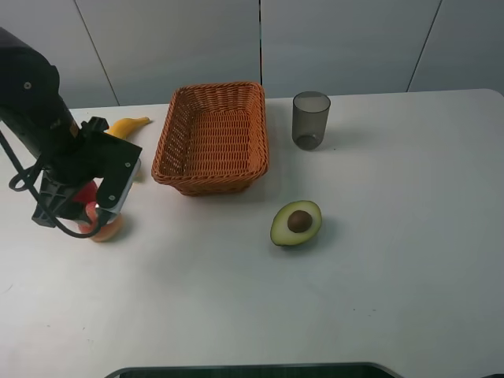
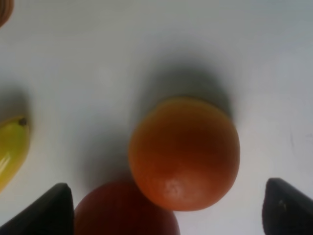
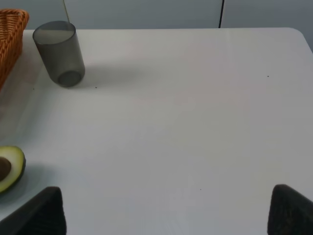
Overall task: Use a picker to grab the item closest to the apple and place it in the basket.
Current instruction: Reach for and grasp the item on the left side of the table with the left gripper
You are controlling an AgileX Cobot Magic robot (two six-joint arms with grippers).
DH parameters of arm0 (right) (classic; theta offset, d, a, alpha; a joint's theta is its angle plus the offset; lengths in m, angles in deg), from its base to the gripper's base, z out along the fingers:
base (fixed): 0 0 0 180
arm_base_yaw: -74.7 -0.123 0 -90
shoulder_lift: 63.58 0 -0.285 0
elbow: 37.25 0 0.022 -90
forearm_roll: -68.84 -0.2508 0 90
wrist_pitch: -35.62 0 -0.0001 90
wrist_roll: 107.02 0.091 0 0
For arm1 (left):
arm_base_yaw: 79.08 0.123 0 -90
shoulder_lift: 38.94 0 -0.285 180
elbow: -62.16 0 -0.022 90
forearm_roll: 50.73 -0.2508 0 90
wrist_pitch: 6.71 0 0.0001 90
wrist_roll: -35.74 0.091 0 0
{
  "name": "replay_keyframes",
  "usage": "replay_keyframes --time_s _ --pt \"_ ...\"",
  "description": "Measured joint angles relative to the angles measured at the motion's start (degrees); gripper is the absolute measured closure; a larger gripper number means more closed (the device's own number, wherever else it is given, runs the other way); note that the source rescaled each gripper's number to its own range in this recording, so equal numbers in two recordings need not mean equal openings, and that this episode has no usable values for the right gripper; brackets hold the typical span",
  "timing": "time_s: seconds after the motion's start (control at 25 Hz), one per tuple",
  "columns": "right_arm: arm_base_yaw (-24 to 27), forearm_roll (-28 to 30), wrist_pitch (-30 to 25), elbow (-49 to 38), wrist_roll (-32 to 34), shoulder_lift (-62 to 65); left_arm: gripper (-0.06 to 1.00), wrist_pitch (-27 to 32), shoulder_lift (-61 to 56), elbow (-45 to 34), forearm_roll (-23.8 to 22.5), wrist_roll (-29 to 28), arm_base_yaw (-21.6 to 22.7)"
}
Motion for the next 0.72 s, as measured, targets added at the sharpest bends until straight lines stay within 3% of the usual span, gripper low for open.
replay_keyframes --time_s 0.72 --pt "0.0 0.0 0.0 0.0 0.0 0.0 -0.06 -1.8 3.39 0.0 -0.38 7.2 -0.14"
